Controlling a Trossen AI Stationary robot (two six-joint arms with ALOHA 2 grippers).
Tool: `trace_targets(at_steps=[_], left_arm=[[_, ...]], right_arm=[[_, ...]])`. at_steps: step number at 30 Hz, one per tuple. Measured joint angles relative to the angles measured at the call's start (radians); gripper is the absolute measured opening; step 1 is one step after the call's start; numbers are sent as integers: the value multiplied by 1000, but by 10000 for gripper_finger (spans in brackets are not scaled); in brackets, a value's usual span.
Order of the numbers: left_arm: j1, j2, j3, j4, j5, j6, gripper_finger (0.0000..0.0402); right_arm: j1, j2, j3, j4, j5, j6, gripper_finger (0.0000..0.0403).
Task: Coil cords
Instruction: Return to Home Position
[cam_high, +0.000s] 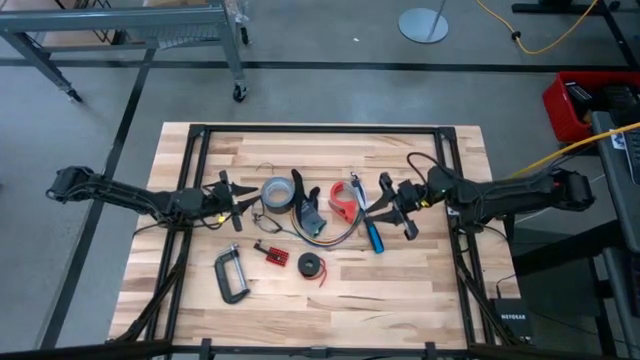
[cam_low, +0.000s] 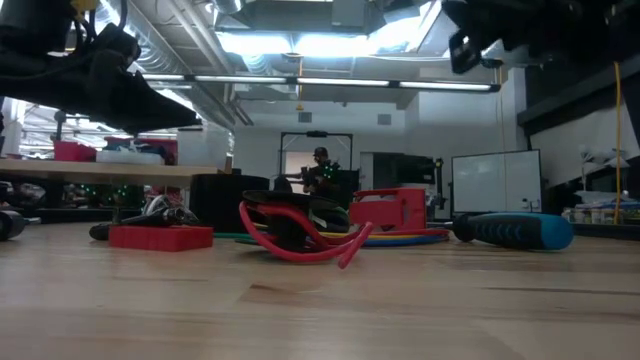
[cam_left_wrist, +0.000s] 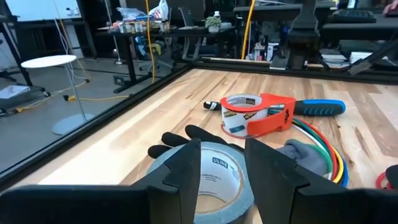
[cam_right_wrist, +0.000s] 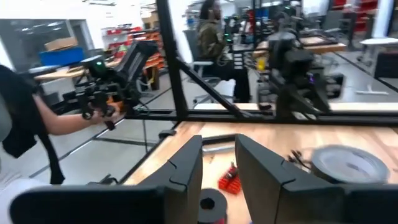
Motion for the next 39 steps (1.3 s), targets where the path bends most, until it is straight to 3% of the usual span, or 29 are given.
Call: trace_targets(at_steps=[26, 34, 39], left_arm=[[-1, 0, 0, -1, 0, -37, 117], [-1, 0, 0, -8, 0, -43, 117], [-1, 0, 0, -25, 0, -71, 117]], right_arm=[[-172, -237, -244, 11, -46, 56, 99], [-240, -253, -252, -1, -210, 40, 99], [-288, -253, -252, -61, -229, 38, 99]])
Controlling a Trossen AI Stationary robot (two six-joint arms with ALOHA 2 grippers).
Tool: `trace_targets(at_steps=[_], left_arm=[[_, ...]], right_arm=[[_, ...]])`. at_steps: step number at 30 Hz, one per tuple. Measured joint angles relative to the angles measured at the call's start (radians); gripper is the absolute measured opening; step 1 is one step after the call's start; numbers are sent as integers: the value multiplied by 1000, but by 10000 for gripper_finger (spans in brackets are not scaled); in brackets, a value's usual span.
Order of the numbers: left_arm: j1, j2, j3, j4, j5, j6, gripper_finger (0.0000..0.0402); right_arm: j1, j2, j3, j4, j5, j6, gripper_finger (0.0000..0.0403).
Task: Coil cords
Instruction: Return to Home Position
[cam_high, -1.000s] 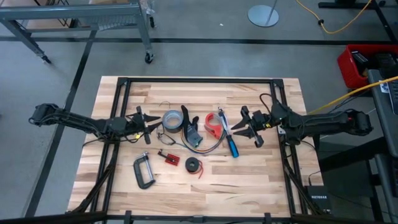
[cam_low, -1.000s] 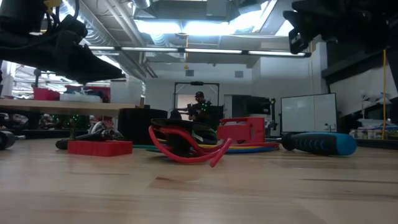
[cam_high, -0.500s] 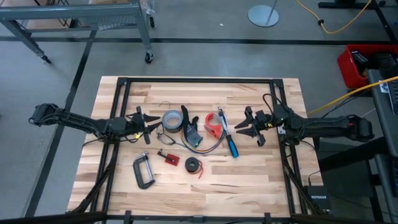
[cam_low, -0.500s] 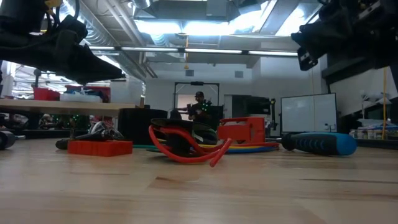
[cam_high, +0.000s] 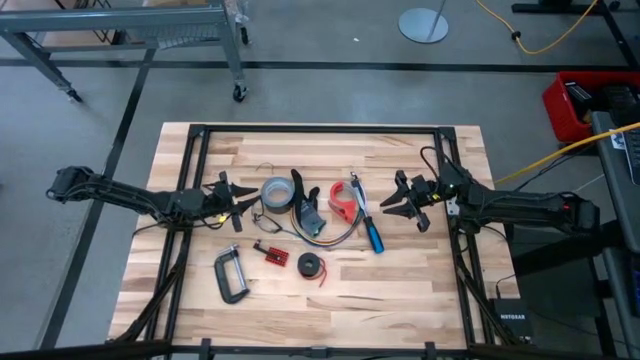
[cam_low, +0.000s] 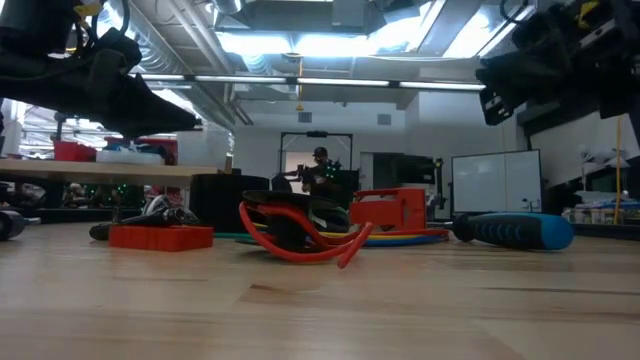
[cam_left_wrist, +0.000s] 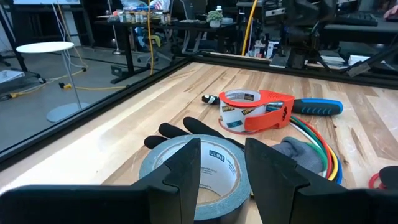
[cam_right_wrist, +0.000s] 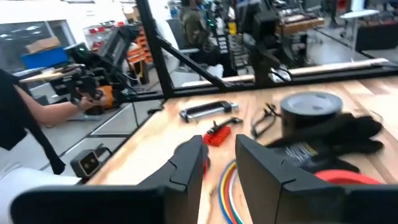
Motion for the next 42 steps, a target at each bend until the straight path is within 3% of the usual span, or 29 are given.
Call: trace_targets(at_steps=[8, 15, 21, 27, 31, 42], left_arm=[[0, 0, 0, 0, 0, 1, 117], [0, 0, 0, 0, 0, 1, 117], [0, 0, 0, 0, 0, 15, 117], [0, 0, 0, -1, 0, 31, 117], [0, 0, 0, -7, 0, 31, 117], [0, 0, 0, -30, 0, 20, 117]], right_arm=[[-64, 0, 0, -31, 4, -10, 99], [-71, 0, 0, 23, 72, 40, 99], [-71, 0, 0, -27, 226, 5, 99], [-70, 0, 0, -121, 249, -13, 99], [-70, 0, -7, -181, 324, -15, 99], [-70, -3, -133, 1, 359, 43, 99]])
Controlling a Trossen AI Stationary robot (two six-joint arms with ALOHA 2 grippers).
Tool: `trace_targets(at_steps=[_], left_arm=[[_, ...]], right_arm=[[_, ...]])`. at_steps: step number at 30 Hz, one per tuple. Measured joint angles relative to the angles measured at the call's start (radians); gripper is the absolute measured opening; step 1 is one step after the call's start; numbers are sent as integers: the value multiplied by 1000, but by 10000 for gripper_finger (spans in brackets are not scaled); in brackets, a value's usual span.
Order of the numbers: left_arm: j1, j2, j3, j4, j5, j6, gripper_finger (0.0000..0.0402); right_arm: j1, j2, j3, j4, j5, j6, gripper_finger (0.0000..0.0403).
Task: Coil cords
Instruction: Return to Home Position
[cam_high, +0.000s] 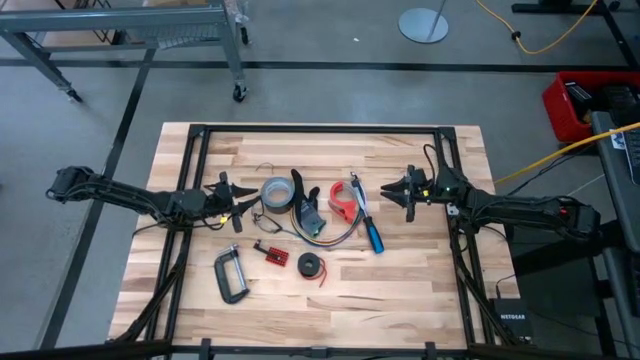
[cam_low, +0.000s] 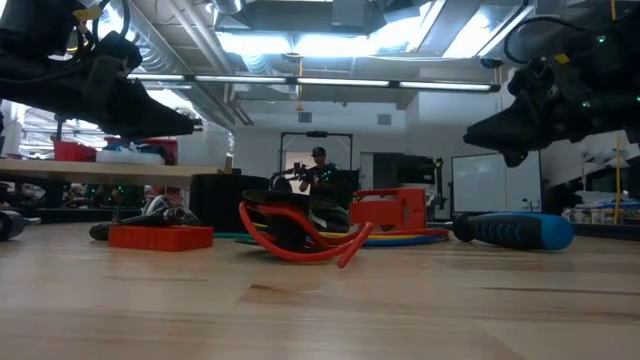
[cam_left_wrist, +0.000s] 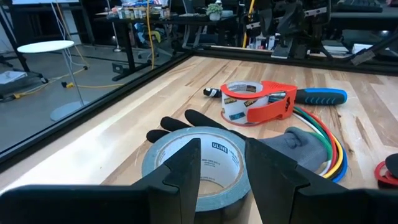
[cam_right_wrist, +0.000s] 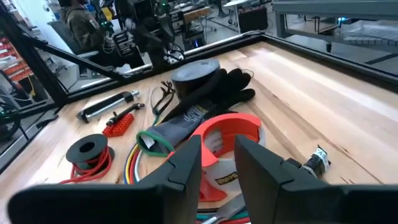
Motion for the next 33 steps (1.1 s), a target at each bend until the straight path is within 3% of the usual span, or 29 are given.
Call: trace_targets(at_steps=[5, 12, 19, 28, 33], left_arm=[[0, 0, 0, 0, 0, 0, 117], [0, 0, 0, -5, 0, -22, 117], [0, 0, 0, -21, 0, -23, 117], [0, 0, 0, -23, 0, -22, 117], [0, 0, 0, -103, -2, -13, 117]], right_arm=[[0, 1, 0, -9, 19, 2, 99], [0, 1, -1, -37, 234, -1, 99], [0, 1, -2, -201, 352, -8, 99], [-1, 1, -3, -251, 368, 2, 99], [-1, 1, -4, -277, 368, 2, 99]])
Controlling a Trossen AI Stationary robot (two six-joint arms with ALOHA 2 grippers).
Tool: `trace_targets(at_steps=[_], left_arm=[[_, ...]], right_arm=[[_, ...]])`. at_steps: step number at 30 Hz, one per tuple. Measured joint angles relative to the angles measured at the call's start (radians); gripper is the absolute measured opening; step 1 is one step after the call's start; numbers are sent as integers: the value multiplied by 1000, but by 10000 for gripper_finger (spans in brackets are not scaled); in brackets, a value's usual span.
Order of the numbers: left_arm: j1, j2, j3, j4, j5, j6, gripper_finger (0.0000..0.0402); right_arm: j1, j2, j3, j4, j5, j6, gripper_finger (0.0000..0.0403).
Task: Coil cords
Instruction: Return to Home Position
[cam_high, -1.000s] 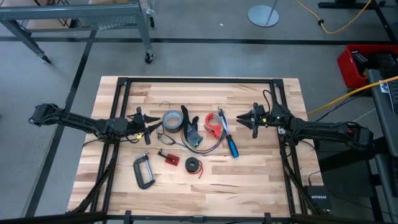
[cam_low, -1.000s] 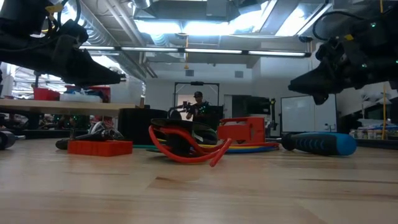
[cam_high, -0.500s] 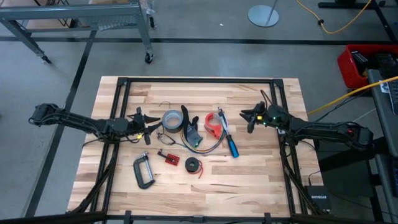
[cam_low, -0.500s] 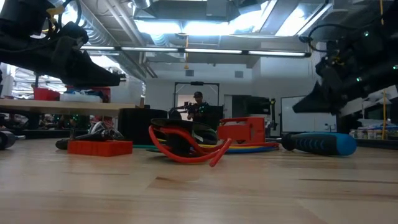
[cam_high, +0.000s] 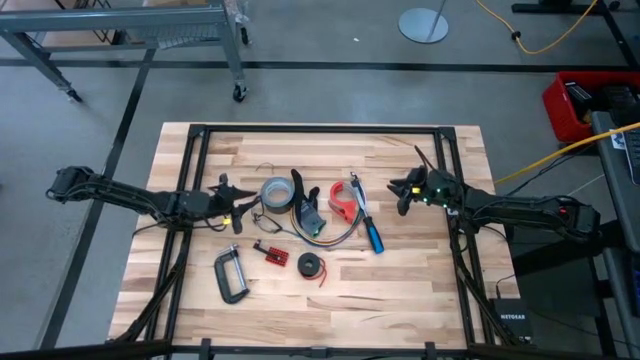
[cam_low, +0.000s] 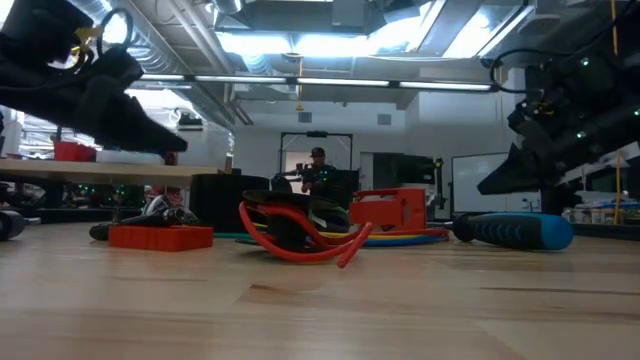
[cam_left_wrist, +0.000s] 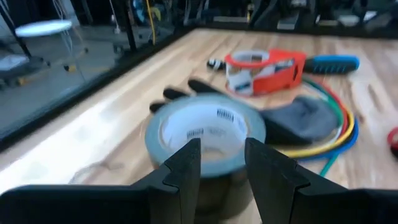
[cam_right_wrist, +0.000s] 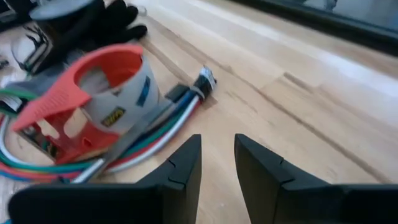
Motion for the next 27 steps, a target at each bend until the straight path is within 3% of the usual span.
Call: trace_targets(at_steps=[11, 27], left_arm=[[0, 0, 0, -186, 0, -185, 117], [0, 0, 0, -250, 1, -206, 117]], right_arm=[[0, 0, -1, -100, -19, 27, 99], [1, -4, -1, -101, -20, 26, 99]])
